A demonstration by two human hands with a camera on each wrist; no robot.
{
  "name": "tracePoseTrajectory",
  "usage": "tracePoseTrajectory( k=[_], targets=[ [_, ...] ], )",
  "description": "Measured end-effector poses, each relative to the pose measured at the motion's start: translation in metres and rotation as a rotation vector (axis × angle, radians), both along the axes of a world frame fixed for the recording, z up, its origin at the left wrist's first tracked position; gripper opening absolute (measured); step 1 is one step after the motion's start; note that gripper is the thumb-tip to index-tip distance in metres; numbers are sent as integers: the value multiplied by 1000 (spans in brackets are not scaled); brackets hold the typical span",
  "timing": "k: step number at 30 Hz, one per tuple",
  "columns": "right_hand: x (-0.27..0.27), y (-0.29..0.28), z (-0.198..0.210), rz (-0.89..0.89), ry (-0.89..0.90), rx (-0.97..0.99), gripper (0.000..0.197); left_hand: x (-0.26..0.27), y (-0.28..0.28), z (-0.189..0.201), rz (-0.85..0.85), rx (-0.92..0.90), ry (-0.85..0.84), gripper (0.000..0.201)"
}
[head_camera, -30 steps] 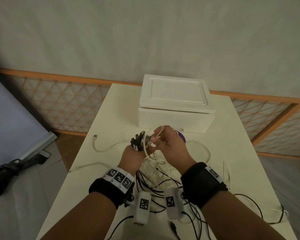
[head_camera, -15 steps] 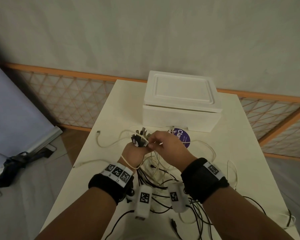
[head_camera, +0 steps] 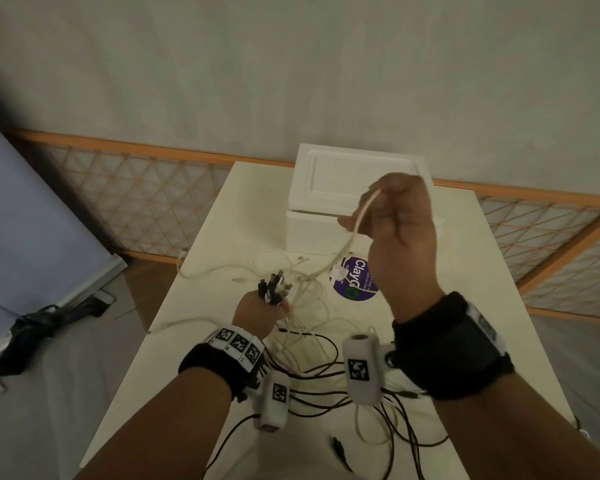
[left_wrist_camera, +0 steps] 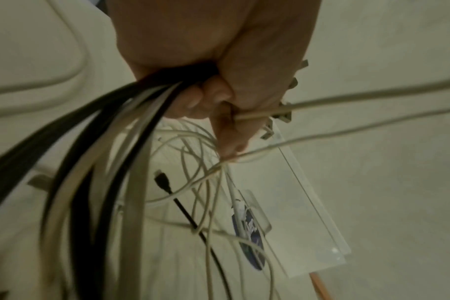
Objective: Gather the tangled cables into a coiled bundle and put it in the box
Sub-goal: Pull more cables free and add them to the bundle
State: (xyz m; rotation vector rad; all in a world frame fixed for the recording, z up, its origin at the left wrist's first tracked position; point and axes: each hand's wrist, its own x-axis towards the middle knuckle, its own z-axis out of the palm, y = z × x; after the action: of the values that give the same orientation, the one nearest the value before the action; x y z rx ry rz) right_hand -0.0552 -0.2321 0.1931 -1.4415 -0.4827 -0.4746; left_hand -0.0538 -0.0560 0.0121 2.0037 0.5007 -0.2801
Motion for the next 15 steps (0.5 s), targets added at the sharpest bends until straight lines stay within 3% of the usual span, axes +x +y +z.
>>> tracePoseTrajectory(
  k=[3, 7, 11, 15],
  targets=[
    [0, -17, 11, -123, -120, -43, 27, -2, 3, -3, -9, 101, 28, 17],
    [5, -24, -3, -228, -258, -457, 13, -4, 4, -13, -140, 13, 122, 25],
    [-5, -11, -10, -108, -106, -343, 14, -12, -13, -6, -244, -109, 29, 40],
    [-11, 3, -4, 0, -9, -199, 9, -20, -30, 3, -257, -166, -48, 26]
  ],
)
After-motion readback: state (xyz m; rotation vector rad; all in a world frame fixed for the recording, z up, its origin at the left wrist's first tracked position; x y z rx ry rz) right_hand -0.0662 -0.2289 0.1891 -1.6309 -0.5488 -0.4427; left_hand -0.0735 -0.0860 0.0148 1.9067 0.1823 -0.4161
